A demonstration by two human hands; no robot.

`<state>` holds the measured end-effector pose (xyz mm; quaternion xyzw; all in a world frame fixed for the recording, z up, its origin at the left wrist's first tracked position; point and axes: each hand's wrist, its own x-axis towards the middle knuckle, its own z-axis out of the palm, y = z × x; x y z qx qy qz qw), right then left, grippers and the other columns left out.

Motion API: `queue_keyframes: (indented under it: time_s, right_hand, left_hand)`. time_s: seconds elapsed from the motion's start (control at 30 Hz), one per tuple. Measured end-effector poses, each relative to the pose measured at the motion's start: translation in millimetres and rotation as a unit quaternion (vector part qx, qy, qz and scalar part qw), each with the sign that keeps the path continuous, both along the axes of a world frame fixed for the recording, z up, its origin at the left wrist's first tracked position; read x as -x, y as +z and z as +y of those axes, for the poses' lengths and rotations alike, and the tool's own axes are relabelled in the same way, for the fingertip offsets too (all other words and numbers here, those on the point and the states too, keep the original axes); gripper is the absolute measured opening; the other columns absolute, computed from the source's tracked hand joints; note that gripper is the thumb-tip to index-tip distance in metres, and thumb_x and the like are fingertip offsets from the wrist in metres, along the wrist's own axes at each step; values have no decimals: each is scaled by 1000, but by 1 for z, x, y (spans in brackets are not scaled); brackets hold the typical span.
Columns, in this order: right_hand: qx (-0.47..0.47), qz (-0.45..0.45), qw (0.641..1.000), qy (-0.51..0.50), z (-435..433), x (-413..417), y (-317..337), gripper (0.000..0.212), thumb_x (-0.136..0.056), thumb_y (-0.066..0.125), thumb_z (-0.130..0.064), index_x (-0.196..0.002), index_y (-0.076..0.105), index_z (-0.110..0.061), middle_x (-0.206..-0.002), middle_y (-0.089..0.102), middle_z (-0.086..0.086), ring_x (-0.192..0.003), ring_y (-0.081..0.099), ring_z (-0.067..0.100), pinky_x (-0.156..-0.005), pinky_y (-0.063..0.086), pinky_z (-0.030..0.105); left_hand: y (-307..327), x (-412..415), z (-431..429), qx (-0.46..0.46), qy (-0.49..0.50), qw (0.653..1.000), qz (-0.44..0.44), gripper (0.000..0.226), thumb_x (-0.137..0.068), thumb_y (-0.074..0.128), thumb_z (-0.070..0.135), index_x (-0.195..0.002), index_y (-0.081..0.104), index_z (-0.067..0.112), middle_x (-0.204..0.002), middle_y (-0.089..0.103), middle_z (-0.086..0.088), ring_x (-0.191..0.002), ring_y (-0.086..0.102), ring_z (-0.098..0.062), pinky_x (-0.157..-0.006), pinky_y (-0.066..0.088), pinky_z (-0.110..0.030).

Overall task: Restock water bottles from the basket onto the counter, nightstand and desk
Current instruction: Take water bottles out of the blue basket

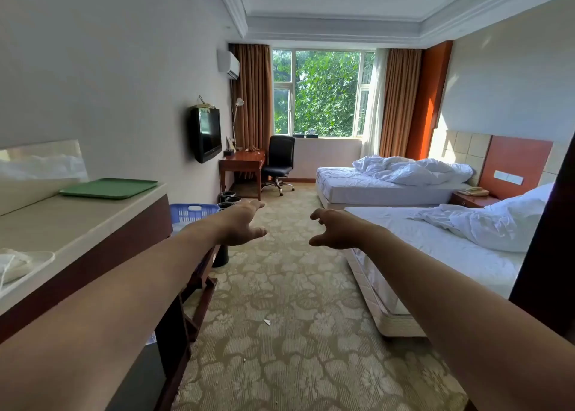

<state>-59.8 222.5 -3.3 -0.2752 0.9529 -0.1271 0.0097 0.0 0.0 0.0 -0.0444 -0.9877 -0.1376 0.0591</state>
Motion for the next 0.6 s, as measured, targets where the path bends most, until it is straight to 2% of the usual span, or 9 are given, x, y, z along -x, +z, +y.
queue_keyframes:
  time_s: [0.27,0.6]
  right_hand:
    - [-6,-17,1000,-3,-9,26,-9,71,-88,69,-33,-147,33,-15,-142,50,11,-128,48,26,-104,42,37]
    - [-1,-9,1000,9,-57,99,-11,70,-89,67,-32,-147,33,-14,-143,49,11,-129,47,27,-102,40,35]
  left_hand:
    - [-7,21,-12,4,22,1000,-8,74,-95,60,33,-153,19,14,-159,22,-10,-145,25,-25,-118,24,-37]
    - [-8,98,-52,2,16,1000,-5,73,-95,60,33,-153,21,14,-156,29,-10,-141,31,-25,-116,28,-36]
